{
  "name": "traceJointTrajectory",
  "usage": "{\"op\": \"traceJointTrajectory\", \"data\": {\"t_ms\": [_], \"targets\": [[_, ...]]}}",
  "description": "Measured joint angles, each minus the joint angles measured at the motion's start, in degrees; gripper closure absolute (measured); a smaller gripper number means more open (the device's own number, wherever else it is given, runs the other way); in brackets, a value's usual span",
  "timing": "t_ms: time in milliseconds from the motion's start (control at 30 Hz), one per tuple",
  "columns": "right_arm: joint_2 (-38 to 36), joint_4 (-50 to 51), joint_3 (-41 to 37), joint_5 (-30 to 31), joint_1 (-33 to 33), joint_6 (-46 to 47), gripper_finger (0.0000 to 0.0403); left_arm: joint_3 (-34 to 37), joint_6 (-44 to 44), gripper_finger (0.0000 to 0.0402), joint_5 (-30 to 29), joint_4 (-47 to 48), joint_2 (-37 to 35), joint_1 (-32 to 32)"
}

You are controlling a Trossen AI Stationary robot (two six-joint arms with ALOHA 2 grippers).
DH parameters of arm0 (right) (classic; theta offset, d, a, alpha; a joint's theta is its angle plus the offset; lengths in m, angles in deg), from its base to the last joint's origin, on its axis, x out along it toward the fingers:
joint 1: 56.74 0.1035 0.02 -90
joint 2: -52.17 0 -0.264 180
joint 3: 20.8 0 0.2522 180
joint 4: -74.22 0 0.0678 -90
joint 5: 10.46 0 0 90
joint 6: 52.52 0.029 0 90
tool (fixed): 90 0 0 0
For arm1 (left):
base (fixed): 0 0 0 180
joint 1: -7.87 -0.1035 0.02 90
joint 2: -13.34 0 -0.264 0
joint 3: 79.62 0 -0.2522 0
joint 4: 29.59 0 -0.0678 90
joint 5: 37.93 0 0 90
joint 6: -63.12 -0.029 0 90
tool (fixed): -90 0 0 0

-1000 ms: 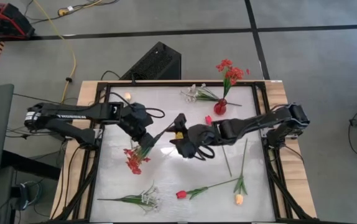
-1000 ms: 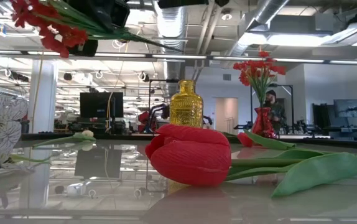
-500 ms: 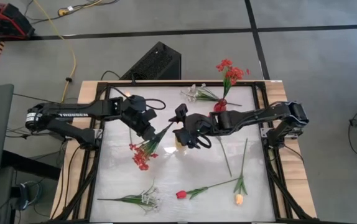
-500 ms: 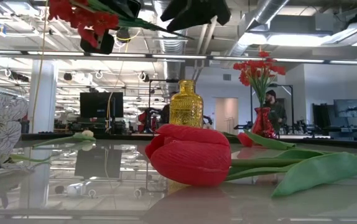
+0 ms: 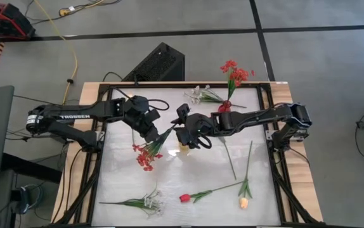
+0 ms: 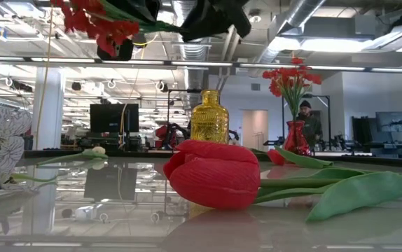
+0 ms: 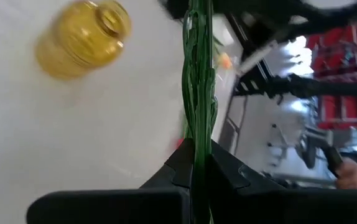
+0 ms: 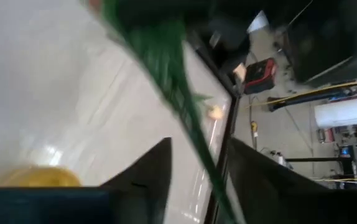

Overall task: Sort flowers into vase by color
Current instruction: Put the red flowers into the red vase

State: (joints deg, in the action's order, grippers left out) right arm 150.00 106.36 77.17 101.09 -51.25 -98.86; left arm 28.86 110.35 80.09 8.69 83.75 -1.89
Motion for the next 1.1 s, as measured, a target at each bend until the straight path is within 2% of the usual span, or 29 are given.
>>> {"op": "traceJointTrajectory", "data": {"t_ms": [100, 233, 367, 567, 700, 900, 1000, 1100], "targets": [[-0.01, -2.23, 0.02, 1.31, 1.04, 0.78, 0.0305, 0.00, -1.02, 0.0383, -1.64, 0.03, 0.00, 0.00], [0.00, -2.91, 0.00, 1.03, 1.64, 3.97, 0.0383, 0.00, -3.67, 0.0345, 0.15, -0.34, 0.00, 0.00], [-0.30, 0.03, 0.02, 0.04, 1.15, 12.22, 0.0384, 0.00, -6.99, 0.0299, 1.57, -2.36, 0.00, -0.02], [-5.29, 9.25, 0.02, -8.06, -0.96, 24.37, 0.0386, 0.00, -12.27, 0.0248, 1.00, -3.72, -1.64, -2.16], [-10.02, 15.08, -0.81, -11.28, -2.38, 28.09, 0.0386, 0.00, -14.80, 0.0231, -4.05, -7.38, -5.81, -5.21], [-20.00, 17.61, -8.49, -15.69, -5.06, 34.13, 0.0386, -0.02, -18.24, 0.0223, -17.08, -16.27, -14.60, -9.42], [-27.47, 13.15, -15.91, -15.72, -6.48, 37.22, 0.0386, -0.02, -20.52, 0.0223, -22.72, -17.44, -18.89, -10.48], [-36.78, 1.27, -25.65, -15.70, -8.36, 40.38, 0.0386, -0.02, -22.37, 0.0223, -26.16, -15.78, -22.33, -10.64]]}}
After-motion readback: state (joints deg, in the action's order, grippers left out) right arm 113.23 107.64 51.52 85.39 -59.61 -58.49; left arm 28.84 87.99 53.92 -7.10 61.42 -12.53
